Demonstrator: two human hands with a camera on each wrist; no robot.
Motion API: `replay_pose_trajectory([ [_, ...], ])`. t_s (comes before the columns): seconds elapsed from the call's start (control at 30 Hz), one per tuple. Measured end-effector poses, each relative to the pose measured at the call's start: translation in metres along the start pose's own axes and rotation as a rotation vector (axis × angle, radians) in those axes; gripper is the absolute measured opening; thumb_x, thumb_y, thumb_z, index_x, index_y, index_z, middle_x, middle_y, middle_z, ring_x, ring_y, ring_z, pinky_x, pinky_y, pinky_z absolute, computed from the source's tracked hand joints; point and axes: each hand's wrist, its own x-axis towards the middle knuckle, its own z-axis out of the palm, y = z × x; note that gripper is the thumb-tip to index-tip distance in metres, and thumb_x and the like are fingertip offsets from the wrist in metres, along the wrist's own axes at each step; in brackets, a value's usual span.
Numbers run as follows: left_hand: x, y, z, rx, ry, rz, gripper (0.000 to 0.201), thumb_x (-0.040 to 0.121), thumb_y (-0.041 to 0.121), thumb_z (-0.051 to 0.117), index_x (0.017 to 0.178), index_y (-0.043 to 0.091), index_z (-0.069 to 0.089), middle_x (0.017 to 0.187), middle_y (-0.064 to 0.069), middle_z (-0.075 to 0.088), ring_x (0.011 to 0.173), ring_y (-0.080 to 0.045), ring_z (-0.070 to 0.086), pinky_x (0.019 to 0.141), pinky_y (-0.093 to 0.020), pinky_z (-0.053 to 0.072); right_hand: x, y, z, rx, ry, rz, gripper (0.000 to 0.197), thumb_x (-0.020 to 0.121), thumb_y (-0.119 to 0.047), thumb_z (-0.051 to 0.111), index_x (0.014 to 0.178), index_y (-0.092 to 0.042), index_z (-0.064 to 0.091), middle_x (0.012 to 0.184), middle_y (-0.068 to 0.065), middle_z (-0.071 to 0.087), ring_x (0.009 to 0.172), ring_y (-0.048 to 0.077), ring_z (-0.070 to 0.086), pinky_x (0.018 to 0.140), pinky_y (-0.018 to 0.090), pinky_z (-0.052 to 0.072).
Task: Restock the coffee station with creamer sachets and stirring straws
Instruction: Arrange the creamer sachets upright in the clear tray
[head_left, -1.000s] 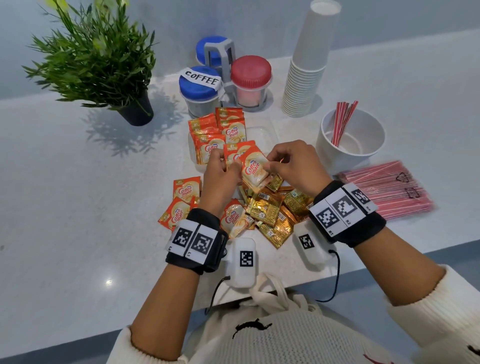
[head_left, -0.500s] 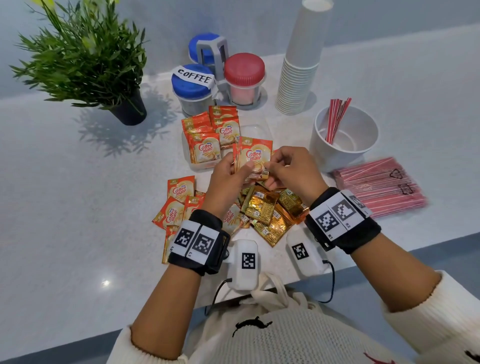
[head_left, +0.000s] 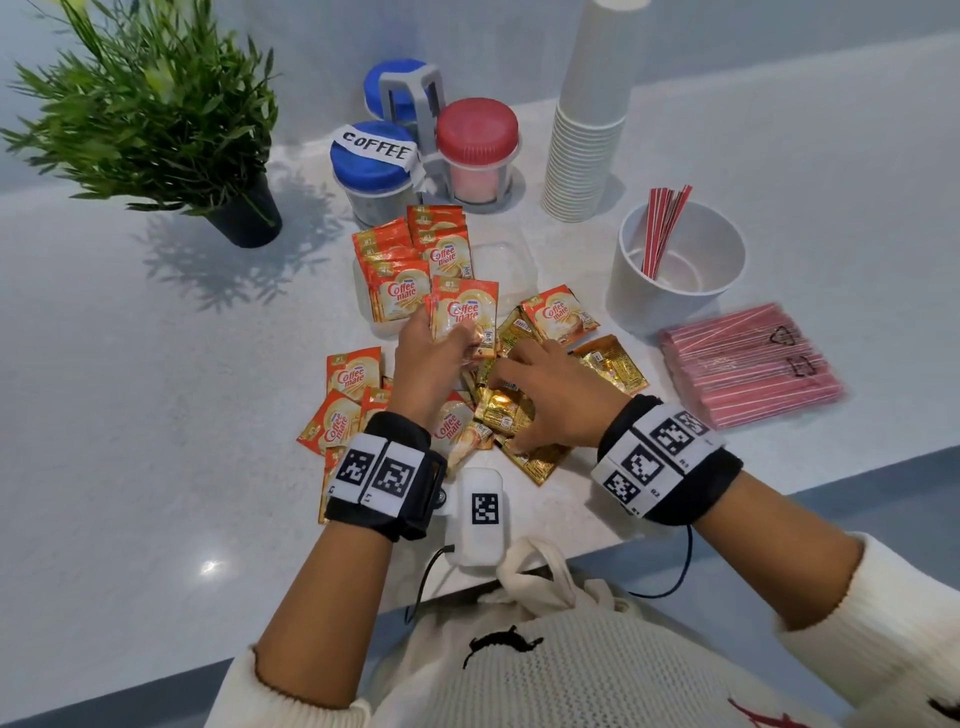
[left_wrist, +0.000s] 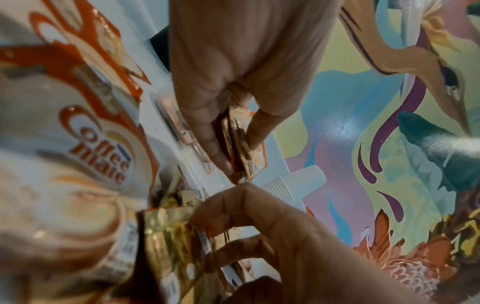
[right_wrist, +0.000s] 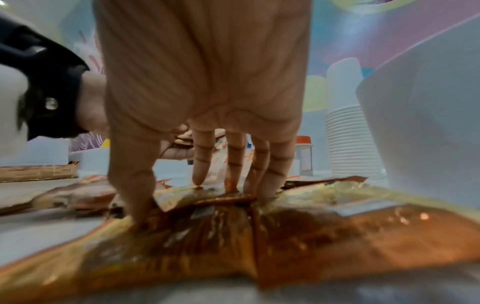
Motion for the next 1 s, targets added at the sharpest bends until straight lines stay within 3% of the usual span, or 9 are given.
replay_pose_trajectory([
  [0.17, 0.003, -0.001, -0.005, -0.019, -0.003, 0.011, 0.036, 0.091, 0.016, 0.055, 0.126, 0.013, 0.05, 0.12, -0.009, 0.063, 0.108, -0.026, 0.062, 0.096, -0.046, 0.05, -0.002, 0.001, -0.003, 0.085, 0.103, -0.029, 0.023, 0.081, -0.021, 0.063, 0.098, -0.014, 0.048, 0.103, 0.004, 0.051, 0.09, 0.018, 0.043, 0.063, 0.024, 0.035],
  [0.27, 0.005, -0.005, -0.009, 0.014, 0.0, 0.029, 0.051, 0.079, 0.031, 0.057, 0.128, 0.019, 0.05, 0.121, -0.005, 0.063, 0.11, -0.026, 0.061, 0.098, -0.048, 0.048, -0.003, 0.01, -0.01, 0.275, 0.23, -0.02, 0.002, 0.088, -0.009, 0.051, 0.086, -0.011, 0.051, 0.076, -0.001, 0.054, 0.065, 0.012, 0.047, 0.058, 0.024, 0.035],
  [0.37, 0.006, -0.004, -0.011, 0.028, -0.017, 0.011, 0.053, 0.081, 0.031, 0.057, 0.132, 0.02, 0.045, 0.124, -0.005, 0.062, 0.113, -0.026, 0.059, 0.099, -0.046, 0.048, -0.003, 0.02, -0.024, 0.367, 0.382, 0.035, 0.016, 0.09, -0.013, 0.053, 0.075, -0.015, 0.052, 0.062, -0.013, 0.043, 0.057, 0.001, 0.039, 0.053, 0.021, 0.028],
  [0.47, 0.005, 0.001, -0.007, 0.039, -0.07, 0.009, 0.033, 0.094, 0.014, 0.05, 0.126, 0.016, 0.047, 0.119, -0.006, 0.062, 0.107, -0.023, 0.062, 0.091, -0.037, 0.053, -0.003, 0.021, -0.038, 0.495, 0.394, 0.035, 0.033, 0.088, -0.017, 0.06, 0.061, -0.029, 0.045, 0.058, -0.01, 0.045, 0.054, 0.005, 0.043, 0.054, 0.022, 0.032],
  [0.6, 0.004, 0.002, -0.001, 0.042, -0.187, 0.022, 0.021, 0.099, 0.017, 0.042, 0.118, 0.021, 0.05, 0.102, 0.003, 0.062, 0.09, -0.01, 0.061, 0.065, -0.016, 0.054, 0.004, 0.019, -0.043, 0.622, 0.409, 0.034, 0.012, 0.085, -0.017, 0.065, 0.075, -0.01, 0.062, 0.071, 0.013, 0.063, 0.067, 0.027, 0.063, 0.066, 0.039, 0.051],
  [0.7, 0.0, 0.007, 0.002, 0.014, -0.229, 0.026, 0.019, 0.101, 0.023, 0.038, 0.112, 0.024, 0.052, 0.097, 0.006, 0.064, 0.087, -0.009, 0.062, 0.071, -0.022, 0.053, 0.012, 0.019, -0.041, 0.687, 0.437, 0.08, 0.013, 0.081, -0.015, 0.068, 0.078, -0.006, 0.06, 0.063, 0.007, 0.06, 0.048, 0.011, 0.06, 0.052, 0.031, 0.052],
  [0.83, -0.001, 0.009, 0.003, 0.004, -0.25, 0.022, 0.013, 0.099, 0.031, 0.04, 0.102, 0.034, 0.052, 0.102, 0.007, 0.063, 0.093, -0.01, 0.061, 0.08, -0.028, 0.052, 0.023, 0.015, -0.041, 0.765, 0.461, 0.095, 0.018, 0.079, -0.014, 0.071, 0.079, -0.003, 0.057, 0.057, 0.006, 0.057, 0.042, 0.013, 0.055, 0.046, 0.028, 0.049],
  [0.9, -0.002, 0.009, 0.002, 0.021, -0.249, 0.036, 0.017, 0.098, 0.03, 0.044, 0.113, 0.028, 0.051, 0.114, -0.002, 0.062, 0.101, -0.017, 0.061, 0.082, -0.029, 0.053, 0.029, 0.012, -0.042, 0.78, 0.479, 0.097, 0.017, 0.079, -0.011, 0.07, 0.079, -0.006, 0.055, 0.054, 0.004, 0.055, 0.035, 0.005, 0.051, 0.04, 0.018, 0.045],
  [1.0, 0.004, 0.005, -0.001, 0.055, -0.214, 0.052, 0.034, 0.099, 0.024, 0.043, 0.132, 0.017, 0.043, 0.125, -0.008, 0.059, 0.108, -0.024, 0.061, 0.087, -0.036, 0.054, 0.037, 0.011, -0.043, 0.891, 0.507, 0.119, 0.02, 0.079, -0.004, 0.069, 0.085, -0.01, 0.051, 0.06, 0.002, 0.055, 0.036, 0.004, 0.053, 0.041, 0.018, 0.046],
])
